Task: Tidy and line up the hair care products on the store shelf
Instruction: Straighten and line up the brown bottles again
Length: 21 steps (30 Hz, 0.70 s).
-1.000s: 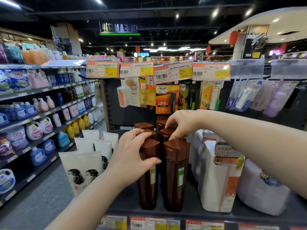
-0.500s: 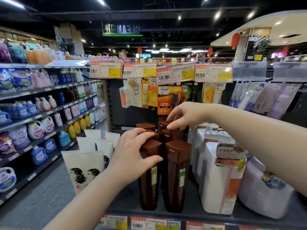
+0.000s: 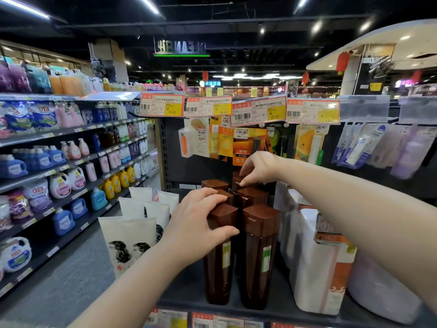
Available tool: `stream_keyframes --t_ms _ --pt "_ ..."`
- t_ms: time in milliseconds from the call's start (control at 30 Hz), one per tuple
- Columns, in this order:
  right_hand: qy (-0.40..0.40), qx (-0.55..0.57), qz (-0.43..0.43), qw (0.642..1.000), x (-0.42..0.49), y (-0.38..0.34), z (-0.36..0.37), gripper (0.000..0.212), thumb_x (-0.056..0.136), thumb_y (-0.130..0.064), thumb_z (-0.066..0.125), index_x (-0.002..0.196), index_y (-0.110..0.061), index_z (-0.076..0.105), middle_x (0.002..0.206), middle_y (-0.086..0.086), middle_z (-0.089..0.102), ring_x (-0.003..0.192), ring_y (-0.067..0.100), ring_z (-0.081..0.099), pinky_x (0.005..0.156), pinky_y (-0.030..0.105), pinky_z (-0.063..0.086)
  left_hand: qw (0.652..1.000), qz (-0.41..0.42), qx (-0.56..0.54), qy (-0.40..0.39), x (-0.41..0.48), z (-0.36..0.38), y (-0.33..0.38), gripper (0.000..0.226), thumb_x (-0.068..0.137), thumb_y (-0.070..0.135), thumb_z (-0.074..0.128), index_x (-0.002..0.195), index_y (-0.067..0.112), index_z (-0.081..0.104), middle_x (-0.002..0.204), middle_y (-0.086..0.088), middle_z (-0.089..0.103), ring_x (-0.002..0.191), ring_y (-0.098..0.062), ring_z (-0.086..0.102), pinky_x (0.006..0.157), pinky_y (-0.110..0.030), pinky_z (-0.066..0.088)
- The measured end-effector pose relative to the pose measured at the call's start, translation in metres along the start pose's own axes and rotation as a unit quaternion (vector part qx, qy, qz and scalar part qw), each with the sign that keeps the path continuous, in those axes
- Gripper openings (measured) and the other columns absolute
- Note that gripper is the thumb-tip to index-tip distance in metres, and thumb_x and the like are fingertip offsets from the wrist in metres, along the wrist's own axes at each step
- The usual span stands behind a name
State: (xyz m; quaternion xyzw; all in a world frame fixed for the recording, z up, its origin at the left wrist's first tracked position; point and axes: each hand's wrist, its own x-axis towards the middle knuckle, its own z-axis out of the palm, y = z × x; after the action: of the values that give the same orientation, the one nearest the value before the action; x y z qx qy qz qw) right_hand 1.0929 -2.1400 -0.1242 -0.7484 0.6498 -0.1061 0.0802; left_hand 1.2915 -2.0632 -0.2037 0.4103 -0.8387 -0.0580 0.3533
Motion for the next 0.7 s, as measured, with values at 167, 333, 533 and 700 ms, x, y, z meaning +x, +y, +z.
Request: stream_keyframes --t_ms 167,333,533,700 --pt "-0.009 -0.004 -0.017 1.000 -0.001 0.000 -0.001 0.034 0.083 -0.027 0.069 0.114 -0.015 0.066 0.109 0.003 0.064 0.096 0.018 0.061 0.065 0.018 0.050 1.000 -0.004 0.002 0.002 -0.001 0.000 0.001 0.063 0.073 0.048 0.069 0.130 0.032 0.048 0.135 0.016 0.039 0.128 -0.001 0.028 0.103 -0.016 0.017" --pt "-0.007 -0.009 -0.028 1.000 -0.002 0.004 -0.002 0.023 0.083 -0.021 0.069 0.106 -0.017 0.068 0.103 0.001 0.061 0.092 0.016 0.059 0.064 0.018 0.050 1.000 -0.010 -0.020 -0.002 -0.004 -0.001 0.002 0.066 0.074 0.046 0.069 0.134 0.032 0.043 0.126 0.025 0.031 0.126 0.005 0.025 0.108 -0.020 0.020" --pt "0.001 -0.034 -0.029 0.999 -0.002 0.000 0.001 0.037 0.081 -0.041 0.068 0.106 -0.015 0.064 0.100 0.000 0.058 0.096 0.018 0.058 0.075 0.027 0.052 0.999 -0.022 -0.042 0.007 -0.008 0.002 0.000 0.069 0.072 0.044 0.073 0.134 0.031 0.043 0.143 0.015 0.034 0.134 -0.001 0.025 0.115 -0.033 0.024" --pt "0.004 -0.041 -0.033 0.999 -0.002 -0.001 0.004 0.023 0.084 -0.033 0.067 0.100 -0.018 0.060 0.102 0.001 0.056 0.096 0.018 0.056 0.071 0.025 0.047 0.999 -0.030 -0.044 0.005 -0.010 0.001 0.000 0.067 0.072 0.042 0.073 0.132 0.030 0.045 0.142 0.015 0.035 0.133 -0.003 0.027 0.115 -0.033 0.025"
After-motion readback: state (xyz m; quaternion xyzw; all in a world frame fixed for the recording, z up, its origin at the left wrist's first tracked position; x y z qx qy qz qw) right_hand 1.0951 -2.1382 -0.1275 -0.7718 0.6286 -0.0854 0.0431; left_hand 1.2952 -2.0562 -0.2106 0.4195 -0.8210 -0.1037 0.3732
